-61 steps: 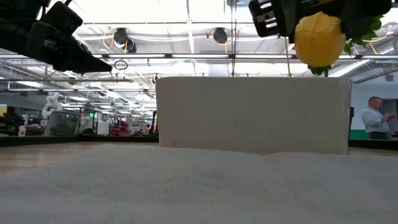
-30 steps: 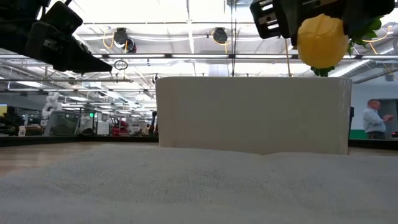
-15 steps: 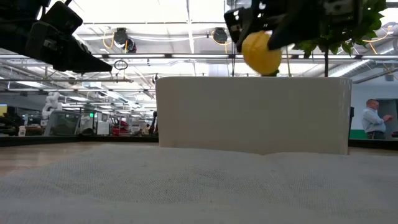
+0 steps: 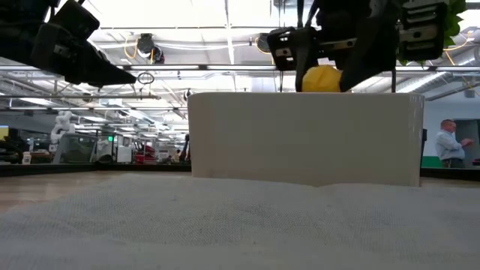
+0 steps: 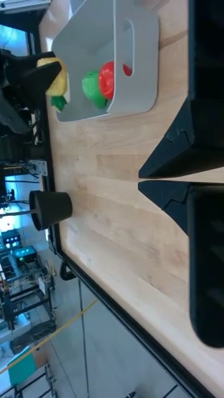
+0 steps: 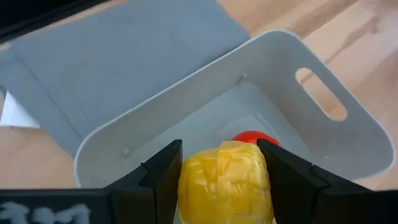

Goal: Pick and placing Produce into tupperware
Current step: Put the yellow pineapple into the gray bin

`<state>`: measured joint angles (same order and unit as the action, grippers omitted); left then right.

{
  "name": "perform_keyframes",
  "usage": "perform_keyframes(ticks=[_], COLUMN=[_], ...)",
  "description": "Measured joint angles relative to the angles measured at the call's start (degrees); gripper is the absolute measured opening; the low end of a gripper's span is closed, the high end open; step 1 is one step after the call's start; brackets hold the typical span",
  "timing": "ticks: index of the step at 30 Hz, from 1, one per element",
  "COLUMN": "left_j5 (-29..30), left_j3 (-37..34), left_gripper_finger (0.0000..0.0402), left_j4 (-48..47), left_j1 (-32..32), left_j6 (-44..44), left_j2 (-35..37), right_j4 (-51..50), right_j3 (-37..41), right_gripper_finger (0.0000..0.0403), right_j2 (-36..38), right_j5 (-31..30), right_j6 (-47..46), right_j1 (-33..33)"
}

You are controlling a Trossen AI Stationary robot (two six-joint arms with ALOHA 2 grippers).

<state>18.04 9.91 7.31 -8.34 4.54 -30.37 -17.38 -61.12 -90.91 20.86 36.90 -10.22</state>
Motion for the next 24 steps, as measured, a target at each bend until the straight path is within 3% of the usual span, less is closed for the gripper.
perform_keyframes(ticks=[17, 24], left_j5=[-3.02, -3.02], left_j3=[-0.02, -0.02], left_gripper_finger=[0.0021, 0.0021], left_j4=[2.83, 3.94], left_j1=[0.00, 0.00], left_j6=[-4.46, -4.29], left_j2=[0.02, 0.00], right_j4=[-2.25, -2.60], right_j3=[0.00, 0.00], right_gripper_finger=[0.0182, 0.0182], right_j2=[-1.15, -1.18], right_j5=[0.28, -1.49], right_j6=[-1.49, 3.92], right_j1=[-1.53, -1.85])
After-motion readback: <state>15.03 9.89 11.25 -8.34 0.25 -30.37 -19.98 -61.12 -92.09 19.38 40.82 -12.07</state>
